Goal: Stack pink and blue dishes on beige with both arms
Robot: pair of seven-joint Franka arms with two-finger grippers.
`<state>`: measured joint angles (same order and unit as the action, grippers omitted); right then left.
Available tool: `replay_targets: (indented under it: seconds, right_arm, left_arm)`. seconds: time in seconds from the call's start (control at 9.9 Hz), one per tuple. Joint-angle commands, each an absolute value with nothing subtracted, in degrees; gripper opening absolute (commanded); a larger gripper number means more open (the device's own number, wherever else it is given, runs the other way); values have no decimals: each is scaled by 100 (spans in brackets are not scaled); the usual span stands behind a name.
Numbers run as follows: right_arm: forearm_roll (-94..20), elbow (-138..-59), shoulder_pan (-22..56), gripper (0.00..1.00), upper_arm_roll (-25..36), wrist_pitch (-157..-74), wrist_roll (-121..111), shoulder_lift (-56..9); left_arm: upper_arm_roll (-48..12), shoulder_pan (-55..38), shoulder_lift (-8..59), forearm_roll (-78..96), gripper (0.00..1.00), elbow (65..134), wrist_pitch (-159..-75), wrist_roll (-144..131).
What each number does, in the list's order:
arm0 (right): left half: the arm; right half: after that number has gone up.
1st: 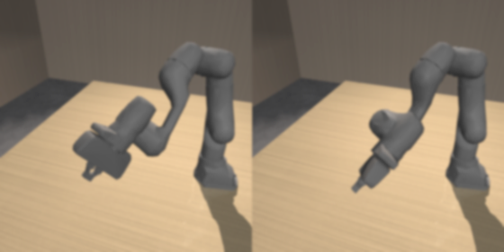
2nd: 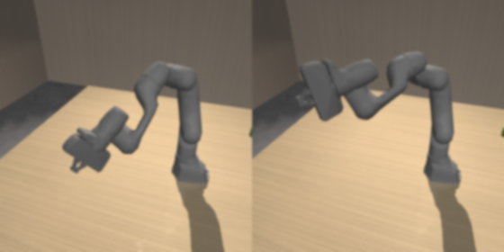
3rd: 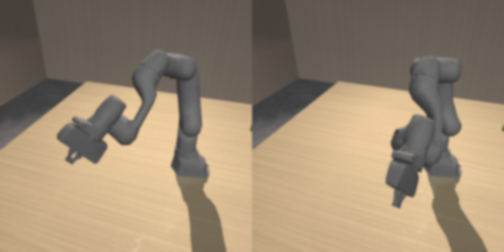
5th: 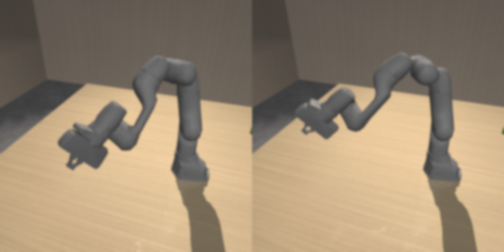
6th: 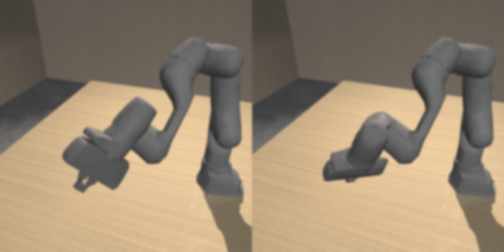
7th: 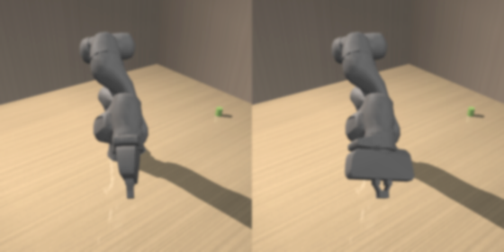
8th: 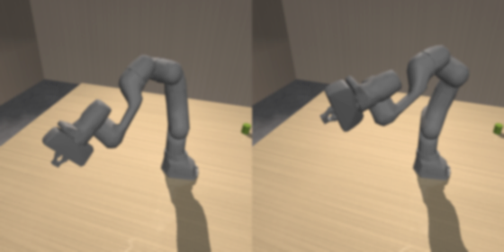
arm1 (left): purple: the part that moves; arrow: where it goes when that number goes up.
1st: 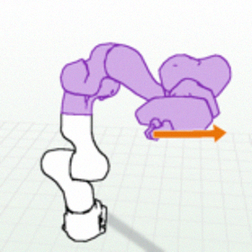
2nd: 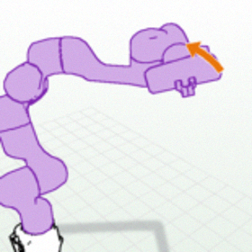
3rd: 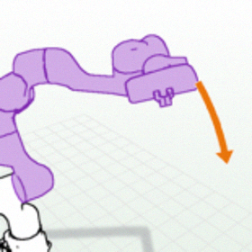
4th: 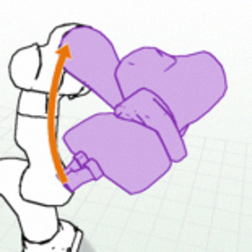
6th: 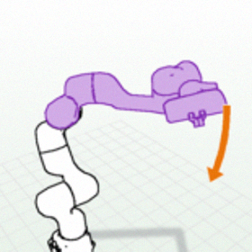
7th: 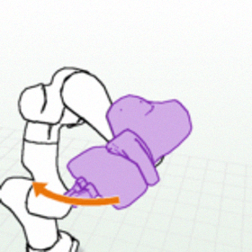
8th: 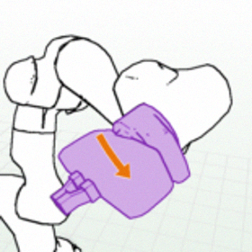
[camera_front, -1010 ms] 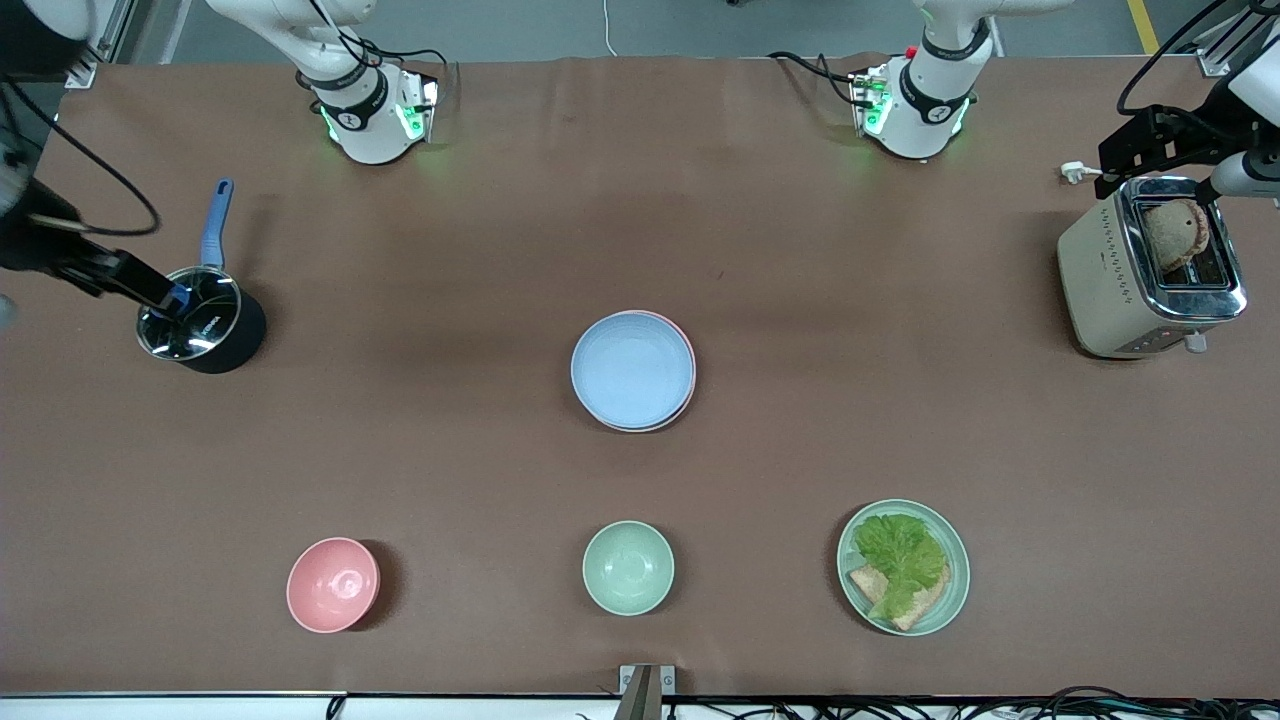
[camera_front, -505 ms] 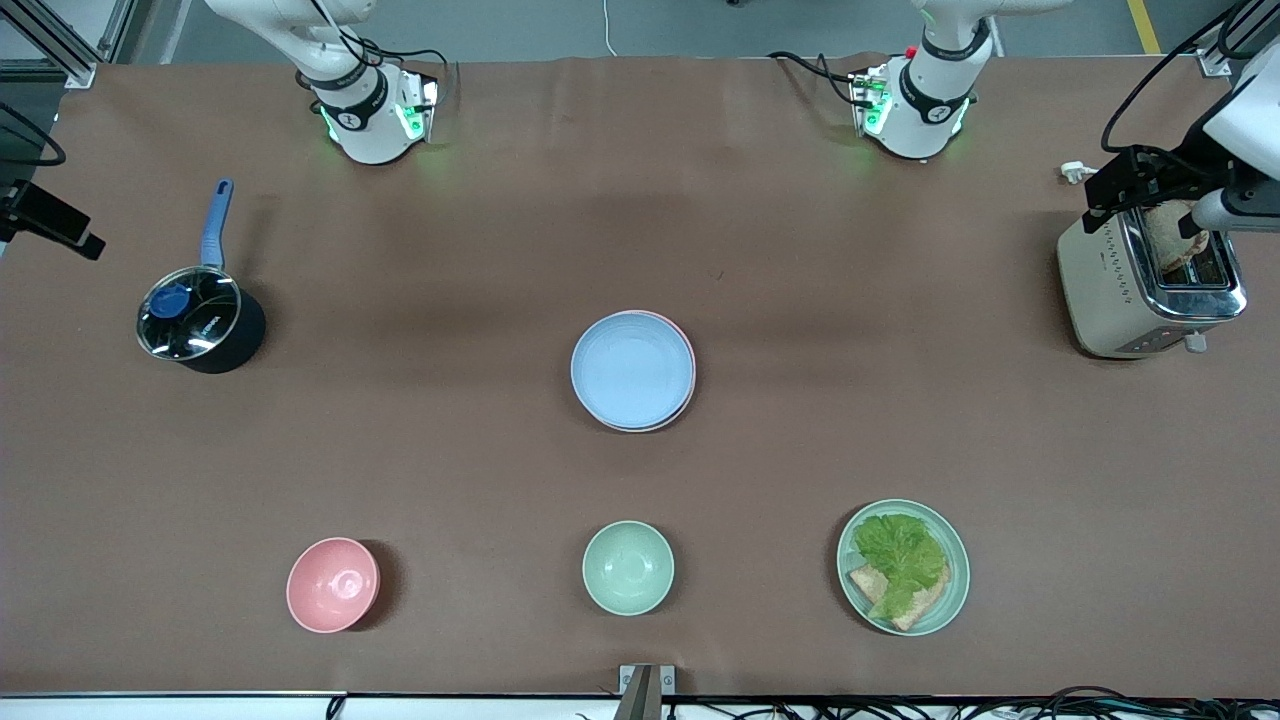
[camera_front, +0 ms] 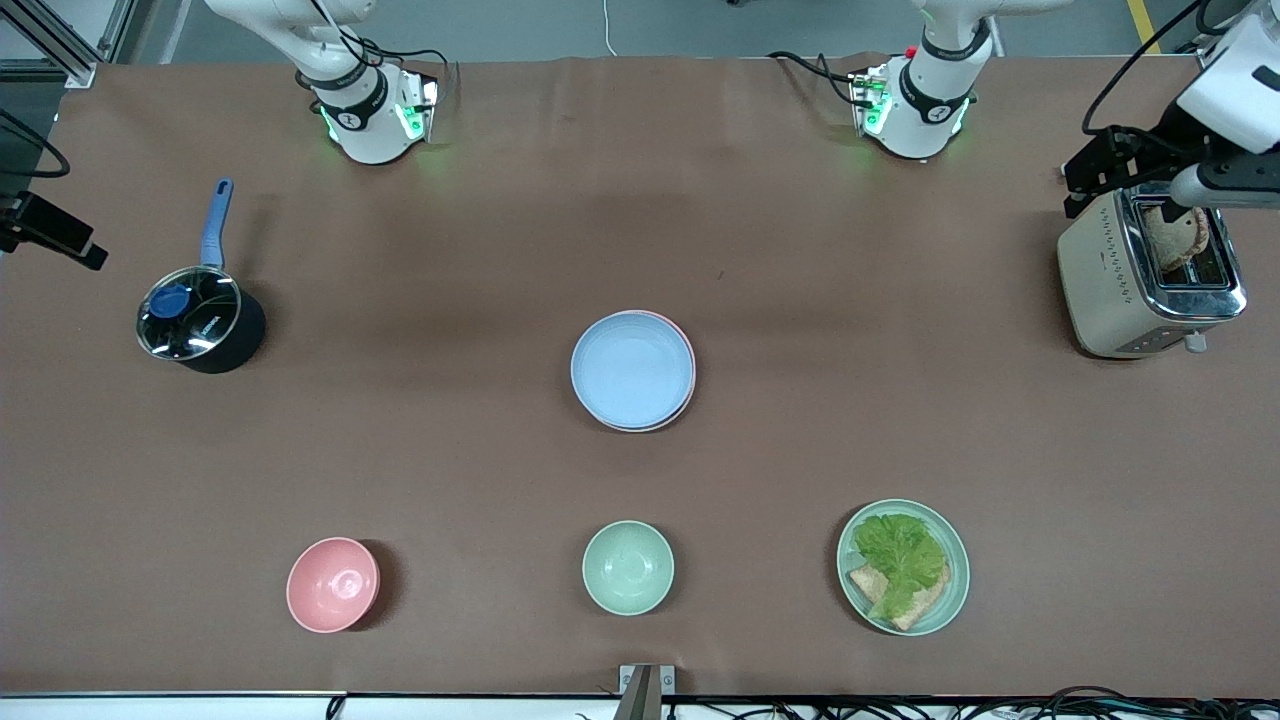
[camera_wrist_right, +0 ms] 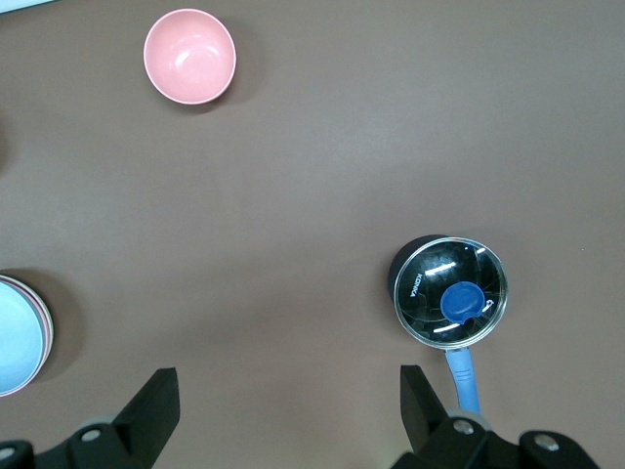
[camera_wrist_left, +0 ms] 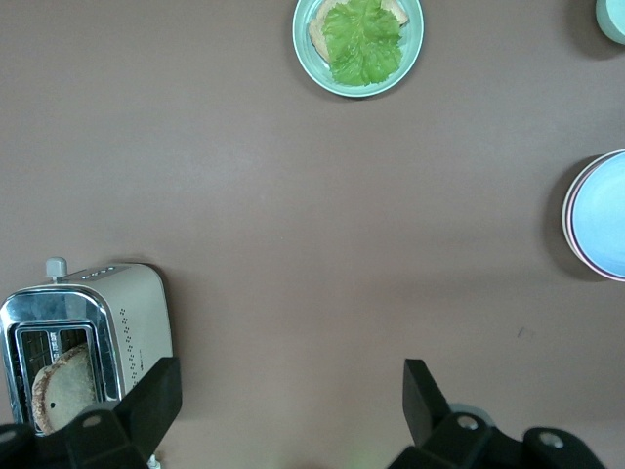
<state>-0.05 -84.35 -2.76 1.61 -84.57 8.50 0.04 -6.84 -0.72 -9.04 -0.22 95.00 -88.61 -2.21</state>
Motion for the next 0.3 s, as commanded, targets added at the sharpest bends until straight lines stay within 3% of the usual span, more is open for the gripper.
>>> replay_targets:
  seconds: [0.0,0.2]
  right_arm:
    - [18,-8323,-255,100,193,-8411,791,-44]
    - [18,-8332,-264,100,193,-8402,791,-44]
  left_arm:
    - [-712,-18,-958,0,100,9739,-8816,-185]
    - [-703,0,-810,-9,100,9538,-8807,-149]
